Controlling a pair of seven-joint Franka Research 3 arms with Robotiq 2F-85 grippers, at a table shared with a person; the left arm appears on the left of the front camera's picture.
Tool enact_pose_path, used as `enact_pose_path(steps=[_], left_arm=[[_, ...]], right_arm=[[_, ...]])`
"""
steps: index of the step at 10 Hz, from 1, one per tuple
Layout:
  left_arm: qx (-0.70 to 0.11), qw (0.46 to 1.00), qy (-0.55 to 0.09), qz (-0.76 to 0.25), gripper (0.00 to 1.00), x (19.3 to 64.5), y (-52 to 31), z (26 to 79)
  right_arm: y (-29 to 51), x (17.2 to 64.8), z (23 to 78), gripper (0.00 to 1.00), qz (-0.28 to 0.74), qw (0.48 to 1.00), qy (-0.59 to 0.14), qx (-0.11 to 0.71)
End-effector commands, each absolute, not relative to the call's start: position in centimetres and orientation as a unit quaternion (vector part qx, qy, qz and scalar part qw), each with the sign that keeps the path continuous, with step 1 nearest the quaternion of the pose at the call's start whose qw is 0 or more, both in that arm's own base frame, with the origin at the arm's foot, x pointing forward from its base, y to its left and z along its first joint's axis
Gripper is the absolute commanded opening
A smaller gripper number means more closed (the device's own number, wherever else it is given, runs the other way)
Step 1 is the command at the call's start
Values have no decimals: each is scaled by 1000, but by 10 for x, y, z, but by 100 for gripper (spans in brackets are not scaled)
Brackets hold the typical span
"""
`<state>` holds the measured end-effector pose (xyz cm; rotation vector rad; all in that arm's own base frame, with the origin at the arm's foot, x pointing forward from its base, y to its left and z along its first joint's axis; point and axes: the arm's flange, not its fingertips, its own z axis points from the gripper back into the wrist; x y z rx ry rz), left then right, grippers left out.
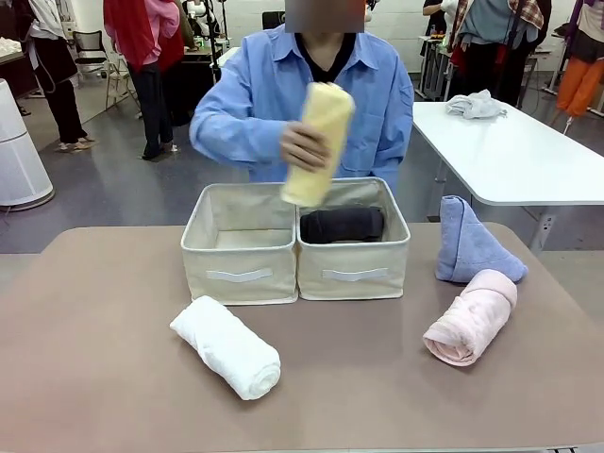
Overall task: Sort the towels based on their folding style.
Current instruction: Pick up one triangle-folded towel and place it in the left Fabric basket.
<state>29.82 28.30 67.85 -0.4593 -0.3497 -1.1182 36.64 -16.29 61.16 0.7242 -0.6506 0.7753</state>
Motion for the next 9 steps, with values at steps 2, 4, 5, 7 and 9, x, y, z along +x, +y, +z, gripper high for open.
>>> enact_pose_path(steps=[2, 4, 5, 7, 9], left_arm=[[-215, 808, -164, -523, 19, 298, 283, 679], [-149, 786, -140, -583, 19, 291, 219, 704], [-92, 775, -123, -613, 19, 289, 177, 714], [-25, 740, -91, -666, 19, 300, 91, 724], [-5, 721, -59, -690, 19, 317, 28, 708]], right_arm=[[-163, 367, 612, 100, 367, 805, -311, 346], [-163, 367, 612, 100, 367, 805, -311, 346], [-163, 367, 612, 100, 367, 805, -311, 346], [-163, 367, 612, 100, 367, 805, -311, 346], [-163, 367, 612, 100, 367, 805, -311, 346]])
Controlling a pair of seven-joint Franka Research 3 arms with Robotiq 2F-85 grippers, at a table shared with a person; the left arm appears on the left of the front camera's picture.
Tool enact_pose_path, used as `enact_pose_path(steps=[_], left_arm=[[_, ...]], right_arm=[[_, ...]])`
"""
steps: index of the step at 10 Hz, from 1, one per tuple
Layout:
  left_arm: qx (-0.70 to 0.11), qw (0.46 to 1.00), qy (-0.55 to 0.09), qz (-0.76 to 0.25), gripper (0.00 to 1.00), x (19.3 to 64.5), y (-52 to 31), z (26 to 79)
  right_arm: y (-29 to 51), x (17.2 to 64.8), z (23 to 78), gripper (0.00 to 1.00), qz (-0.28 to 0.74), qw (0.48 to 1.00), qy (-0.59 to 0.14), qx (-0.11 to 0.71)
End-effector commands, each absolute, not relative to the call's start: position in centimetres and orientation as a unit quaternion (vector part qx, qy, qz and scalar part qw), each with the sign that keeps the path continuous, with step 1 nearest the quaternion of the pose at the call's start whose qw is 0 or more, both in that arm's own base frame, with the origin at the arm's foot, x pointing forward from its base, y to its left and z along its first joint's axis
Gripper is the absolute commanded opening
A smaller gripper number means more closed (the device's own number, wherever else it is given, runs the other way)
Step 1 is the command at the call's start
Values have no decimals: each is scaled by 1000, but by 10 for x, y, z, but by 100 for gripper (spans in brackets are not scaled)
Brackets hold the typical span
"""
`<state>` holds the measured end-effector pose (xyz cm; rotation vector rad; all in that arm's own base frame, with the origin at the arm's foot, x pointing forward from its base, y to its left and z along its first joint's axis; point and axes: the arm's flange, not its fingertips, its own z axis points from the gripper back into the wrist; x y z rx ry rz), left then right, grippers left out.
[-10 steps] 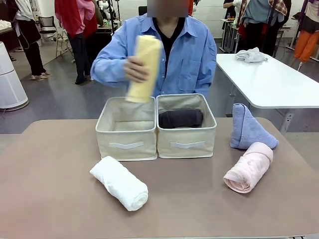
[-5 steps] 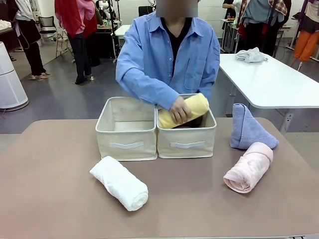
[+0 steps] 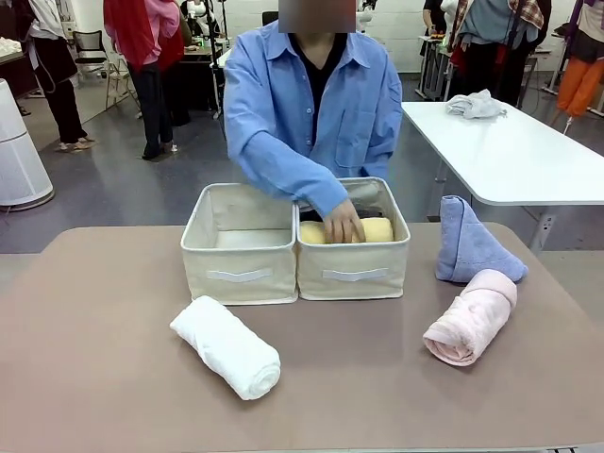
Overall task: Sort the towels based on their folding style.
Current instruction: Pick up one triangle-folded towel and place it in the left Fabric basket.
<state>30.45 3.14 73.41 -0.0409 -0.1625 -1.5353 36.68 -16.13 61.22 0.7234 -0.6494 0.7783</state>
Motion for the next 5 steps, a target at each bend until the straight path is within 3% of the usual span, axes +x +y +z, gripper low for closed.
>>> enact_pose_path(steps=[1, 5], left_arm=[[-10, 717, -56, -694, 19, 328, 4, 693], [-18, 730, -86, -677, 19, 360, -51, 656]], right_arm=[[-163, 367, 612, 100, 367, 805, -311, 346], [-163, 367, 612, 100, 367, 805, -311, 346]])
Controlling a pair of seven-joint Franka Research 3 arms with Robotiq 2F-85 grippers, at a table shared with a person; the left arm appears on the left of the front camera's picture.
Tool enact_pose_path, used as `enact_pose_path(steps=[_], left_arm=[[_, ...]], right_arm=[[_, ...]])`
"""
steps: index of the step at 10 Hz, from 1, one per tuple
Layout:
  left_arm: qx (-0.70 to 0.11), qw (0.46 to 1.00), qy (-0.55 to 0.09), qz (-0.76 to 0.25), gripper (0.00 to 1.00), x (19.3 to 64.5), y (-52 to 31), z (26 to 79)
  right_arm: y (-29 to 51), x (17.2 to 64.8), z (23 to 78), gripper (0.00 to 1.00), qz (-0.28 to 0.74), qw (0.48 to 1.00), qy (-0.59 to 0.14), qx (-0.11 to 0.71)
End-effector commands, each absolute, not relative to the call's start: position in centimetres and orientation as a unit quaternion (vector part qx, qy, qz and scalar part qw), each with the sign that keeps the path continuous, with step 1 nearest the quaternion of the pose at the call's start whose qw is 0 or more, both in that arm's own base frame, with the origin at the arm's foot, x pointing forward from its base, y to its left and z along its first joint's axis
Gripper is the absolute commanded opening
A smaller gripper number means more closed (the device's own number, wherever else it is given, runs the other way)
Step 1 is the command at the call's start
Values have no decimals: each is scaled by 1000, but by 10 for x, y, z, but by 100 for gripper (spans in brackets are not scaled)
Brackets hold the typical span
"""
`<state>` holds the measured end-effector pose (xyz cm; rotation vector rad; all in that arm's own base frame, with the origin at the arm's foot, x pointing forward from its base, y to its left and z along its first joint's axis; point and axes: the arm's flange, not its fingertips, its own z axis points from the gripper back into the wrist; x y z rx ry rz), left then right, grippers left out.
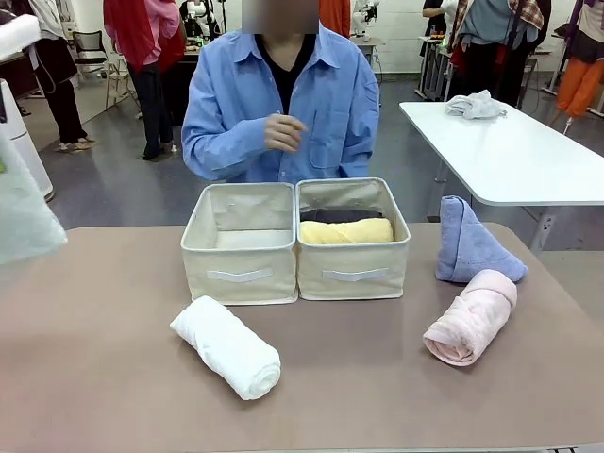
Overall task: Sort the towels based on their folding style.
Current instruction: Pick up one triangle-folded towel and place it in the left Fabric basket.
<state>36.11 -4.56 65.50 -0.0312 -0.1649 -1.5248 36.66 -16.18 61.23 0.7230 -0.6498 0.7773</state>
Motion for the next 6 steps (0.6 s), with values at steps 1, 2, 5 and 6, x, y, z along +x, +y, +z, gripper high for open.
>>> enact_pose_path(steps=[1, 2, 5, 6], left_arm=[[-25, 754, -67, -653, 19, 354, -42, 657], [-14, 720, -75, -690, 19, 361, -46, 655], [-14, 720, -75, -690, 19, 361, -46, 655], [-14, 720, -75, -690, 19, 361, -46, 655]], right_arm=[[-163, 367, 612, 100, 367, 805, -311, 346], [-163, 367, 612, 100, 367, 805, -311, 346], [-163, 367, 612, 100, 367, 805, -311, 346], [-163, 367, 612, 100, 367, 805, -311, 346]])
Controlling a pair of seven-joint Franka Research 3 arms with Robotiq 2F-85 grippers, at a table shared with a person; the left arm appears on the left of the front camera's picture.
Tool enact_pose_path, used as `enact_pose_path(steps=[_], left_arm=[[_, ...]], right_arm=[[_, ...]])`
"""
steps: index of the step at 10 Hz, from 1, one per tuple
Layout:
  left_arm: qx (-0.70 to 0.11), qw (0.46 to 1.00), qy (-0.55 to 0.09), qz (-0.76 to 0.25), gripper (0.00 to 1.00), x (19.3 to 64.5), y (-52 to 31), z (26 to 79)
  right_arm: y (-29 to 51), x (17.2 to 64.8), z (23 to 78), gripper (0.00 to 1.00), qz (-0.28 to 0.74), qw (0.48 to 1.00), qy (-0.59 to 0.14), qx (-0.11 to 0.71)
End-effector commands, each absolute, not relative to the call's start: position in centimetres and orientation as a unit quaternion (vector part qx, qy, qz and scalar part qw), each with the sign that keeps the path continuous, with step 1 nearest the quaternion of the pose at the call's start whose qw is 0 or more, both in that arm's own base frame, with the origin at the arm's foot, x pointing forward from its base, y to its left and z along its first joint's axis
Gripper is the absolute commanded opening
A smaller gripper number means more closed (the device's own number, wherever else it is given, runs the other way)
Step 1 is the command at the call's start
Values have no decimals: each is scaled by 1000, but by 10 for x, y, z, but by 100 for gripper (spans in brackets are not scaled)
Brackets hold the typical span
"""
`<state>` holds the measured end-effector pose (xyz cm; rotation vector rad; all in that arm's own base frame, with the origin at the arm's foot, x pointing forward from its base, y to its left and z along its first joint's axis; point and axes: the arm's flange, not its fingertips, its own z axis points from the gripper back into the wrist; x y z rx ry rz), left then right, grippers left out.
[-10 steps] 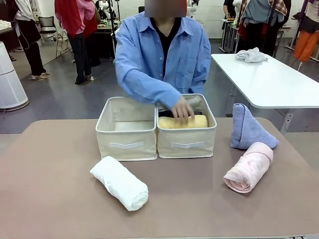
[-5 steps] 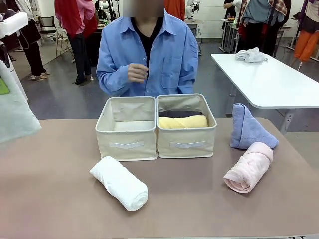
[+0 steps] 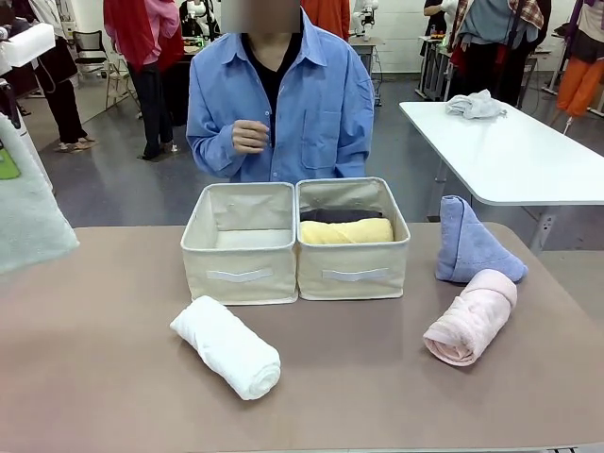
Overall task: Sort the towels based on their folding style.
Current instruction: Pick up one triangle-folded towel and place it in the left Fabric basket.
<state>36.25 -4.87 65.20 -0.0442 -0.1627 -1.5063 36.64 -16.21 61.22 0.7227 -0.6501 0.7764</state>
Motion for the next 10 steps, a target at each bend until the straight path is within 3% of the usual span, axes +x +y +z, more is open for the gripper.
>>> enact_pose_path(steps=[1, 3, 8, 9, 10], left_arm=[[-20, 727, -73, -682, 19, 363, -48, 652], [54, 729, -104, -674, 19, 379, -94, 663], [17, 711, -129, -691, 19, 436, -194, 628], [23, 708, -103, -698, 19, 428, -193, 627], [27, 707, -19, -707, 19, 393, -149, 654]], right_arm=[[-163, 367, 612, 100, 367, 805, -311, 346], [-163, 367, 612, 100, 367, 805, -311, 346], [-163, 367, 612, 100, 367, 805, -311, 346], [-163, 367, 612, 100, 367, 805, -311, 346], [-163, 367, 612, 100, 367, 805, -311, 346]])
